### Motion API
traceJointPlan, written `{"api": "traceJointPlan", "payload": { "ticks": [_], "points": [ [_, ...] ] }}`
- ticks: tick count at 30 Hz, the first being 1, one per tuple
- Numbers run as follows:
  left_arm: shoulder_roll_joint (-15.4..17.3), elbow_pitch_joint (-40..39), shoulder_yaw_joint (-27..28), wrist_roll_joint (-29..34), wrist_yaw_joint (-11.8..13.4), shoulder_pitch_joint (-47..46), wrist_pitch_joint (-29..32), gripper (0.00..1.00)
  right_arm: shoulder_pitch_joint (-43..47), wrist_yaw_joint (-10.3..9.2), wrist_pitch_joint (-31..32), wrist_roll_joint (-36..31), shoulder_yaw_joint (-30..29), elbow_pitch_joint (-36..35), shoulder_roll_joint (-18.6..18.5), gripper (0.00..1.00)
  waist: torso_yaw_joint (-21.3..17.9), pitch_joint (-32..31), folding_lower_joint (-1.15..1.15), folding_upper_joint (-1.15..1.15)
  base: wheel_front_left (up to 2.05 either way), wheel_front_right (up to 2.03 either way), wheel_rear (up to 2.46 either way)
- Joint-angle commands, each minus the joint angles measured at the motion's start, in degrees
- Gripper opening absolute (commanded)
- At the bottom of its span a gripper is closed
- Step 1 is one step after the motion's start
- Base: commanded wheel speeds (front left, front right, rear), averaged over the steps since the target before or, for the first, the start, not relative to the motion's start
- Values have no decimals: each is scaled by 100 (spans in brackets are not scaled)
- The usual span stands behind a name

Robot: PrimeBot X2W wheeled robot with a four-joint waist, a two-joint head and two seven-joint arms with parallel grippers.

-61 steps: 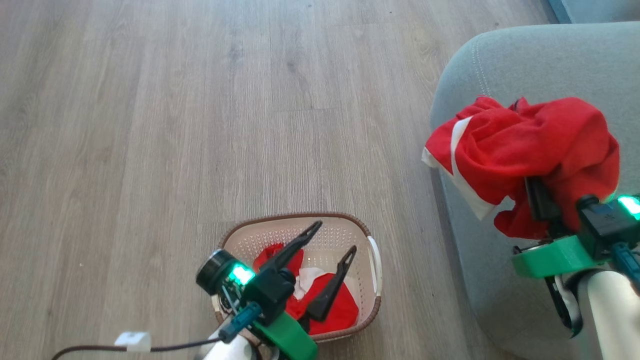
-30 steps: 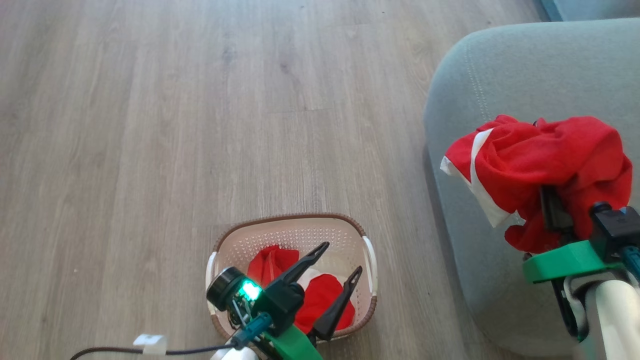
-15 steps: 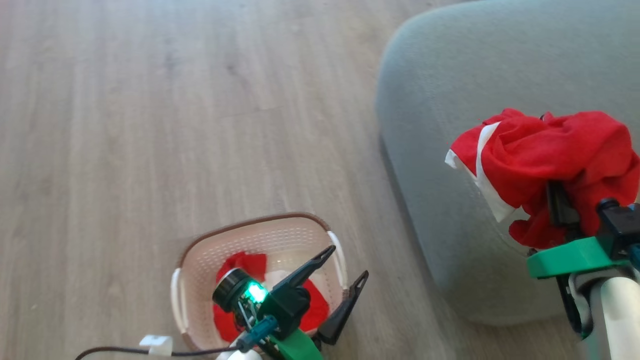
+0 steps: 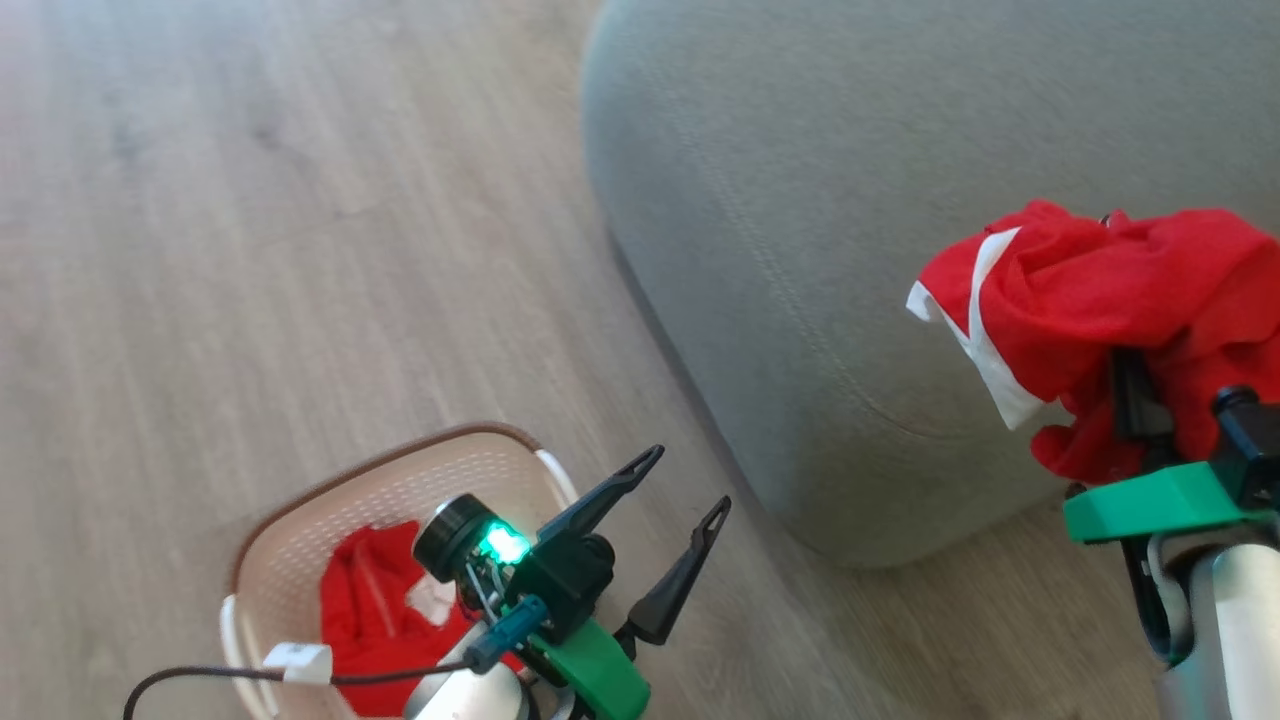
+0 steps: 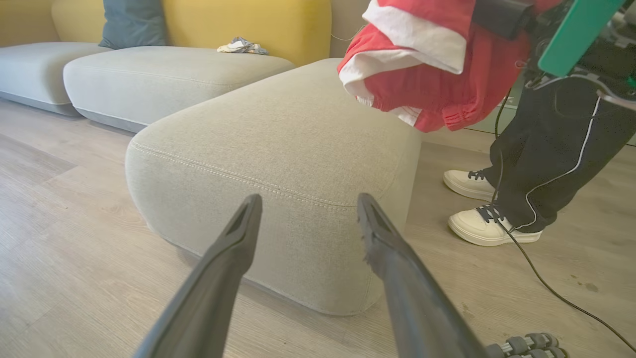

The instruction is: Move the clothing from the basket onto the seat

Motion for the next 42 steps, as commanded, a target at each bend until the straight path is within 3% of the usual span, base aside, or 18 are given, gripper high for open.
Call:
{"api": "traceJointPlan", "payload": {
  "ticks": [1,11,23,33,42],
  "points": [
    [-60,-216,134,25,-6,-199,-28,100,-246,-1,-37,47,78,-219,-12,0,-214,129,0,0,0,0,0],
    [-60,-290,265,77,-6,-347,-28,100,-280,-1,-37,43,3,-254,135,0,-519,306,0,0,0,0,0],
    [-61,-317,238,106,-6,-424,-28,100,-361,-1,-37,22,-141,-269,124,0,-472,390,0,0,0,0,0],
    [24,-334,198,248,-7,-671,-28,100,-1166,-1,-37,246,-582,-362,-413,0,-302,971,0,0,0,0,0],
    [300,-338,-150,435,-7,-1166,-28,100,-2466,-1,-37,642,-1074,89,-1231,0,2,1919,0,0,0,0,0]
  ]
}}
